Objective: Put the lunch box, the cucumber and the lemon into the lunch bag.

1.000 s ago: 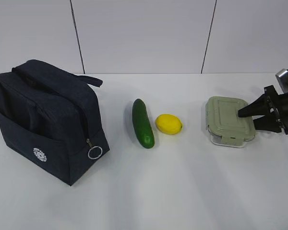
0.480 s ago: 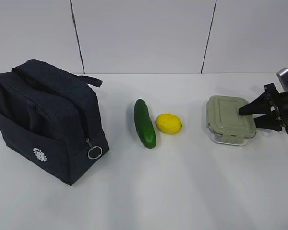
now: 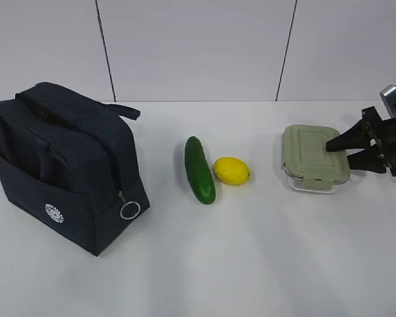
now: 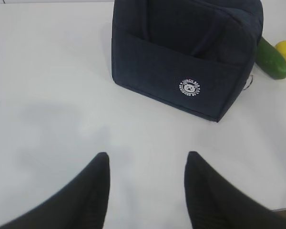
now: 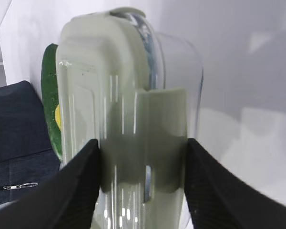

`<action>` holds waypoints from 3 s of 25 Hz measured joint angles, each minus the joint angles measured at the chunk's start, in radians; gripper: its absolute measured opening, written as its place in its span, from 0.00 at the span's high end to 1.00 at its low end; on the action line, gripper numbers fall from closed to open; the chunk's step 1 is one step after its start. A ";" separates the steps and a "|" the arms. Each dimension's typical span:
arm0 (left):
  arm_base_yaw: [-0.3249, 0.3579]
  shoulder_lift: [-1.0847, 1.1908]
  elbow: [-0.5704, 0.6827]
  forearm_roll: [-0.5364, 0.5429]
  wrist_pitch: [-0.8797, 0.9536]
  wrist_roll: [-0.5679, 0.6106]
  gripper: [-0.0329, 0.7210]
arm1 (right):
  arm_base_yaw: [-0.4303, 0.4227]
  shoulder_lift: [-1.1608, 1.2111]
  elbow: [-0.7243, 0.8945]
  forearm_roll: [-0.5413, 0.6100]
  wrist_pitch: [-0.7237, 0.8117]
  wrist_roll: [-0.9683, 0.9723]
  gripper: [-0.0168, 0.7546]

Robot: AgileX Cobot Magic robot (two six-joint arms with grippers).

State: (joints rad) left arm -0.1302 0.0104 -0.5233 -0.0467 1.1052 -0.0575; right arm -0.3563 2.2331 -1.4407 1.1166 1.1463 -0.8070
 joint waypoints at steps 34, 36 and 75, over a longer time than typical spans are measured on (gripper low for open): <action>0.000 0.389 -0.016 -0.281 -0.333 -0.438 0.36 | 0.037 -0.220 0.005 -0.006 0.021 0.067 0.45; 0.000 0.441 -0.016 -0.294 -0.382 -0.438 0.30 | 0.054 -0.220 0.005 -0.003 0.021 0.067 0.45; 0.000 1.160 -0.168 -0.819 -0.764 -0.149 0.26 | 0.229 -0.228 0.005 0.023 0.022 0.069 0.45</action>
State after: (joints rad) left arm -0.1302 1.1708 -0.6910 -0.8655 0.3417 -0.2068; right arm -0.1277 2.0051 -1.4355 1.1400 1.1682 -0.7385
